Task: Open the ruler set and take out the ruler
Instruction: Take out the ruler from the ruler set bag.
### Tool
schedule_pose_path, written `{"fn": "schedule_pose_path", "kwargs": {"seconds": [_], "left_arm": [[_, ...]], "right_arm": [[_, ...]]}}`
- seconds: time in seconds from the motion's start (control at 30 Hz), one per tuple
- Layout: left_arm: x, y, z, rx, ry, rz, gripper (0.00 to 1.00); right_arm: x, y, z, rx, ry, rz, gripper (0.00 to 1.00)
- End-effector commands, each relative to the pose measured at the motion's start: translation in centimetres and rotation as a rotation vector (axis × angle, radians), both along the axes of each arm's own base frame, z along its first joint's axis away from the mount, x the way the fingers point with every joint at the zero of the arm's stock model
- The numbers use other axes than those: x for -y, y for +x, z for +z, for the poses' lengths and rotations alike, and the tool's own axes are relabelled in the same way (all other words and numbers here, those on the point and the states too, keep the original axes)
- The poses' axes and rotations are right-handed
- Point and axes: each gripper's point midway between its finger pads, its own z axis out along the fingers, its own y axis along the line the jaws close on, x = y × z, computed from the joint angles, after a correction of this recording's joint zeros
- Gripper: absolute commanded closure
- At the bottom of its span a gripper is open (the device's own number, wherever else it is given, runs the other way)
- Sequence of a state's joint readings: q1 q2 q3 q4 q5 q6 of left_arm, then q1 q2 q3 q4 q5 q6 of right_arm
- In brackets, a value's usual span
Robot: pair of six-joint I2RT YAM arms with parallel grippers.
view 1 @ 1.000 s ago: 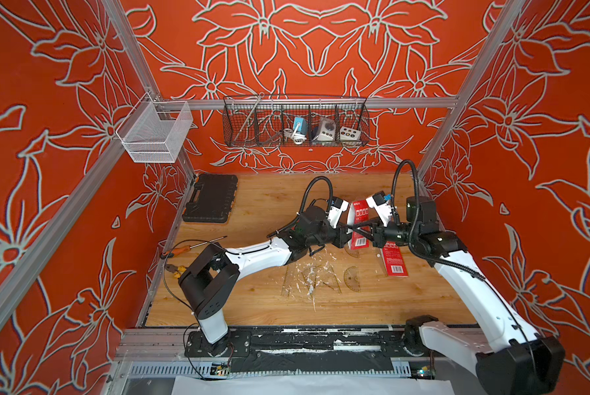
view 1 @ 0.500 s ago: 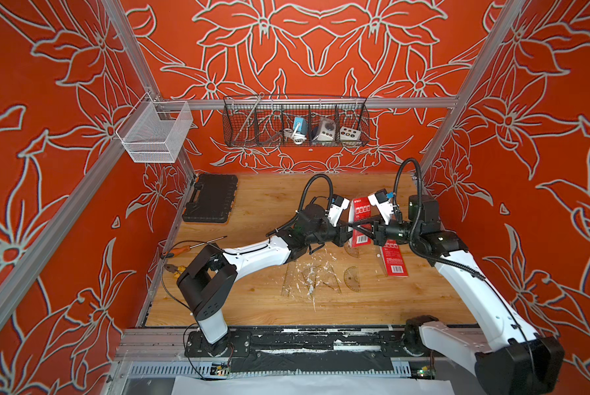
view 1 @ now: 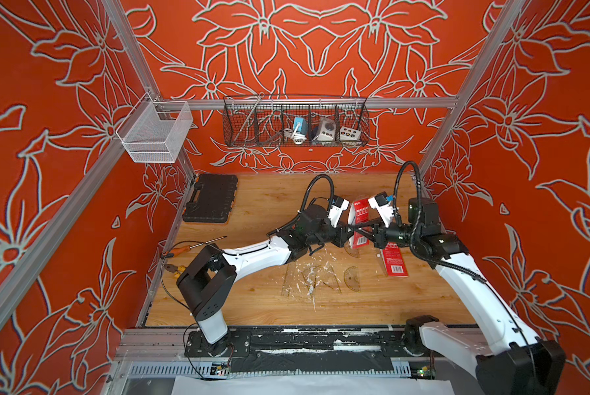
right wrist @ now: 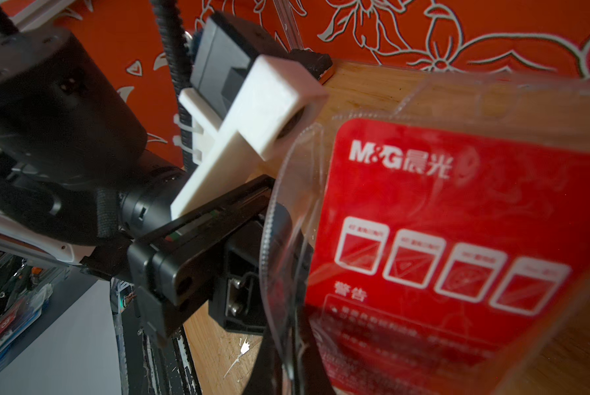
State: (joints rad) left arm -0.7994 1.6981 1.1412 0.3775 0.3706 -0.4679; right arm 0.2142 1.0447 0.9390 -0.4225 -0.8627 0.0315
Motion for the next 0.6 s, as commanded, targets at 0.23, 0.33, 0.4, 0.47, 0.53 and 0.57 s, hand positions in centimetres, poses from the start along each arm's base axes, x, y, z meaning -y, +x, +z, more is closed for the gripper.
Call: {"fn": "schedule_pose_path", "kwargs": {"seconds": [0.23,0.33,0.4,0.47,0.53,0.57], "left_arm": [[-1.49,-0.16,1.64,0.057,0.014,0.043,1.0],[-1.32,-0.19,1.65,0.051,0.009,0.036,1.0],[-1.21,-0.14,1.6,0.048,0.009,0.033,1.0],[-1.13,-0.06,1.63,0.049,0.01,0.033,1.0],[-1.23,0.16,1.59,0.049,0.014,0.046,1.0],[-1.3,0.29,1.7,0.052,0.016,0.054,1.0]], "right_arm": [[0.79,0.26,-0.59,0.016,-0.04,-0.036,1.0],[0.71,0.3,-0.37,0.02,-0.031,-0.035,1.0],[0.6,0.25,-0.25,0.019,-0.021,-0.03,1.0],[0.58,0.25,-0.24,0.017,-0.018,-0.028,1.0],[0.58,0.23,-0.31,0.017,-0.021,-0.027,1.0],[0.58,0.25,-0.31,0.018,-0.022,-0.027,1.0]]}}
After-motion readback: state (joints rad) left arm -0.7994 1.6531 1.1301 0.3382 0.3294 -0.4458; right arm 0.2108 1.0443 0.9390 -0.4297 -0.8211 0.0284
